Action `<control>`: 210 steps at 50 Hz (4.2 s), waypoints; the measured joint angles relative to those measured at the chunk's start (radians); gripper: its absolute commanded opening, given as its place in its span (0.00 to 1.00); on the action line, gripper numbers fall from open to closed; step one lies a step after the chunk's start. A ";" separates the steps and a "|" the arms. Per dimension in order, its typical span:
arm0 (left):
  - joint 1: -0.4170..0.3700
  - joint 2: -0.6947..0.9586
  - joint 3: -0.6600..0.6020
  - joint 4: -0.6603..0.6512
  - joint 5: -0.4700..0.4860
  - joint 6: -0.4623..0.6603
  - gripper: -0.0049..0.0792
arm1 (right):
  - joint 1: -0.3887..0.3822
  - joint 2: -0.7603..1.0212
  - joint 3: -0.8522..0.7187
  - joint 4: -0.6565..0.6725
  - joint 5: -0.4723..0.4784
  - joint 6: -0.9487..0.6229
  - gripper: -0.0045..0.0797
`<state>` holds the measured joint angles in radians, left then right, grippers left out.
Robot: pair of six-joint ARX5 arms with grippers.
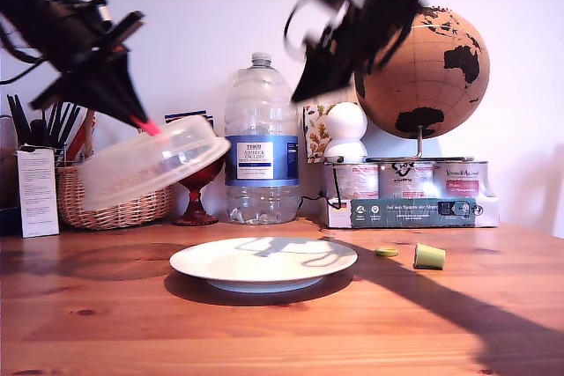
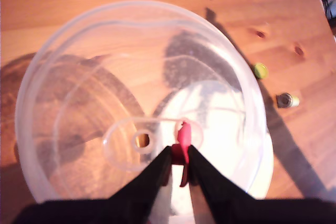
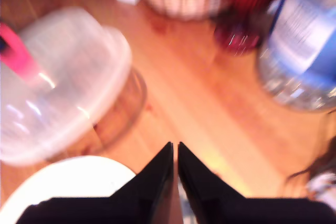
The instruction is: Lift the plastic dome with your left arm while removing the green coffee capsule from the plate using your right arm.
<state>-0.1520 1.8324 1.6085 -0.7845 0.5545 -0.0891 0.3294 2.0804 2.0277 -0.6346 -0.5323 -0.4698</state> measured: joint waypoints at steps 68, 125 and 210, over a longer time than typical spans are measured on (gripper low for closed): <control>-0.362 0.169 0.009 0.076 -0.253 -0.016 0.03 | -0.212 -0.573 -0.752 0.186 -0.086 -0.030 0.04; -0.406 0.173 0.160 -0.180 -0.270 0.003 0.03 | -0.217 -0.573 -0.752 0.194 -0.090 -0.055 0.04; -0.426 0.239 0.161 -0.223 -0.250 0.040 0.54 | -0.224 -0.573 -0.752 0.212 -0.116 -0.056 0.04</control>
<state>-0.5781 2.0712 1.7691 -1.0077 0.3042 -0.0486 0.1051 1.5074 1.2762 -0.4221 -0.6479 -0.5259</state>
